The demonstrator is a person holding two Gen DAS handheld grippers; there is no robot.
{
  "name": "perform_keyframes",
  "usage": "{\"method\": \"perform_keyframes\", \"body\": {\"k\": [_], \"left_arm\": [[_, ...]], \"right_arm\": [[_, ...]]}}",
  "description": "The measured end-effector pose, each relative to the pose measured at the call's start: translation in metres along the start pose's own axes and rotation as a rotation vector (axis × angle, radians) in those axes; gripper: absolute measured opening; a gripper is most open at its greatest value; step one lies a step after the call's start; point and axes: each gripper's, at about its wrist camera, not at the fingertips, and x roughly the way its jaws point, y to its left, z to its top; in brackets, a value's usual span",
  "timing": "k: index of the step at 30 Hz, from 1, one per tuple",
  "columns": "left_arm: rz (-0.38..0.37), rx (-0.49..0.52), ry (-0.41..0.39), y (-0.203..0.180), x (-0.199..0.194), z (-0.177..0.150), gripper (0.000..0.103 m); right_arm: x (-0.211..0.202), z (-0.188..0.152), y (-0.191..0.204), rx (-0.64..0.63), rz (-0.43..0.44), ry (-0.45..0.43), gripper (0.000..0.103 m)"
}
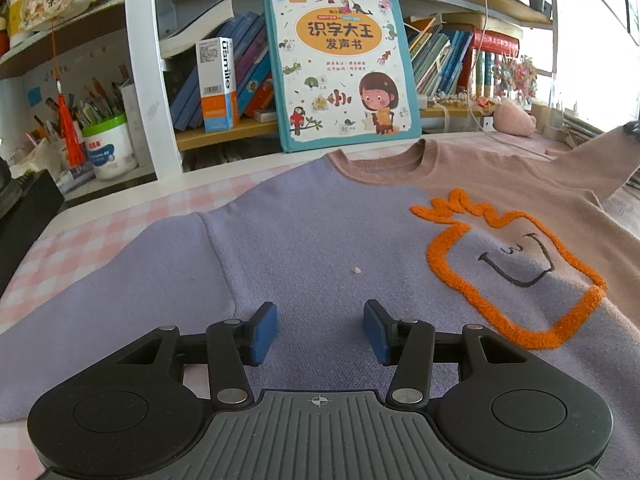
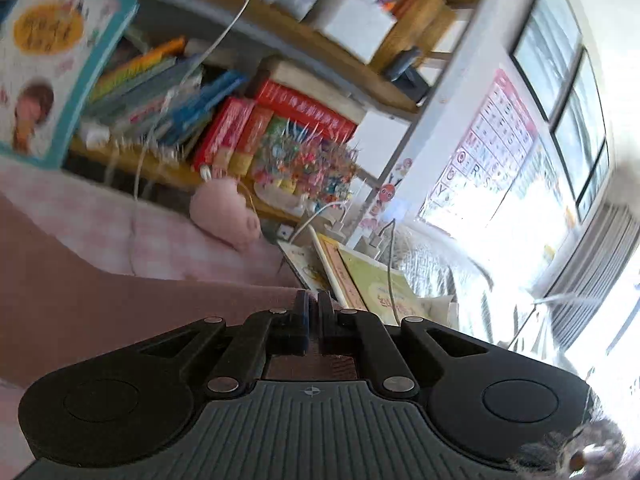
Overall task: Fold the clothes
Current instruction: 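Pull the pink sleeve straight with the right gripper while the left gripper smooths the lavender sleeve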
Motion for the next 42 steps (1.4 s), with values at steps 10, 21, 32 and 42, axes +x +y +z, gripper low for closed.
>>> {"method": "perform_keyframes", "body": {"k": [10, 21, 32, 42], "left_arm": [[0.012, 0.016, -0.017, -0.001, -0.007, -0.003, 0.050], [0.132, -0.166, -0.056, 0.034, -0.057, -0.011, 0.049], [0.067, -0.367, 0.006, 0.056, -0.045, -0.029, 0.006], [0.105, -0.499, -0.036, 0.089, -0.054, -0.031, 0.000]], "right_arm": [[0.053, -0.017, -0.010, 0.159, 0.037, 0.129, 0.017], [-0.073, -0.051, 0.024, 0.394, 0.721, 0.215, 0.051], [-0.114, -0.067, 0.047, 0.495, 0.801, 0.192, 0.033], [-0.119, -0.054, 0.077, 0.367, 0.771, 0.140, 0.010]]}}
